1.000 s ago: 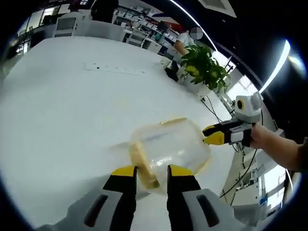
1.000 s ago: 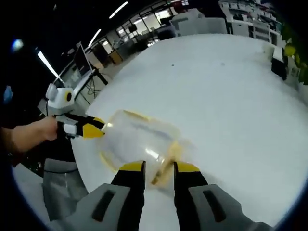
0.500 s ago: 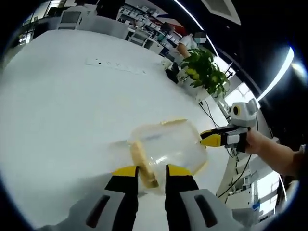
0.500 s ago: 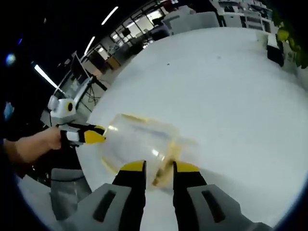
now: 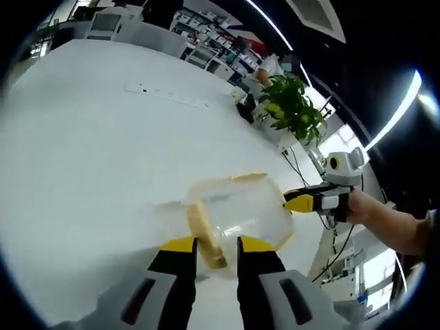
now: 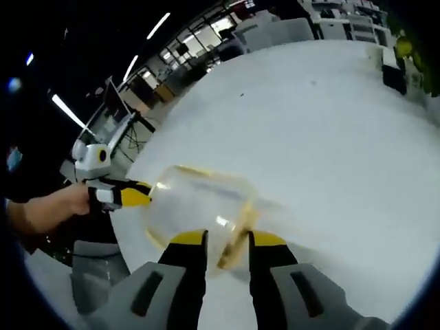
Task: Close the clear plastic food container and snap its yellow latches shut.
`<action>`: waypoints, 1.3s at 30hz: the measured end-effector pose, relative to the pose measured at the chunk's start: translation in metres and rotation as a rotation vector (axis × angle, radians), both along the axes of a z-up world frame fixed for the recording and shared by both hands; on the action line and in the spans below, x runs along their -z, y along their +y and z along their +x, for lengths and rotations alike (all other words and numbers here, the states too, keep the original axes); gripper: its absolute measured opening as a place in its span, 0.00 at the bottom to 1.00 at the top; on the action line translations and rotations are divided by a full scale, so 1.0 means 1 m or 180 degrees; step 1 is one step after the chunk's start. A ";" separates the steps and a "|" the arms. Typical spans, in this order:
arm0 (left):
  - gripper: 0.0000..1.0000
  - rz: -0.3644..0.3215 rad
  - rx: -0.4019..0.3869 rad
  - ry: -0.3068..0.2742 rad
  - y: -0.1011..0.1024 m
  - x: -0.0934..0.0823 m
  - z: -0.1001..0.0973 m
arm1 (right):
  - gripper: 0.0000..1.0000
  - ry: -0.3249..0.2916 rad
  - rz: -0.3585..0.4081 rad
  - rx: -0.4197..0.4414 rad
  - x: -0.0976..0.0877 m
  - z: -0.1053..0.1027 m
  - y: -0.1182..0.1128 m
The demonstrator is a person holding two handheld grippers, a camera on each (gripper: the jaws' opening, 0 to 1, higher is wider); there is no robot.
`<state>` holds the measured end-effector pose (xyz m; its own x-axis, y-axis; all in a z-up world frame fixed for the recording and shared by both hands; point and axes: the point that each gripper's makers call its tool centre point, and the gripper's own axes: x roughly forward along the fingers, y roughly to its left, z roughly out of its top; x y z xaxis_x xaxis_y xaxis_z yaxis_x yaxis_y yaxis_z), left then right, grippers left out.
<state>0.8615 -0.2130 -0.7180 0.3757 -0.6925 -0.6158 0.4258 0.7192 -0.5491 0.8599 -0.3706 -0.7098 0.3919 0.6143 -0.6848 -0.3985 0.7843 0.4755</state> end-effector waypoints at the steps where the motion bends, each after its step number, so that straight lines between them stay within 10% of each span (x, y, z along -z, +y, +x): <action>1: 0.15 0.0029 0.0019 -0.0026 0.000 0.000 0.001 | 0.21 -0.0010 -0.0020 -0.0031 -0.001 -0.001 0.001; 20: 0.17 0.0649 0.0769 -0.0779 -0.008 -0.036 0.020 | 0.18 -0.0665 -0.0509 -0.0609 -0.023 0.007 0.011; 39: 0.12 0.0684 0.1579 -0.1201 -0.065 -0.042 0.009 | 0.08 -0.0909 -0.0565 -0.1131 -0.018 0.021 0.053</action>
<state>0.8704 -0.2780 -0.6764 0.2607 -0.7154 -0.6483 0.8701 0.4650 -0.1633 0.8808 -0.3172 -0.6914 0.3666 0.6277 -0.6867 -0.7512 0.6352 0.1795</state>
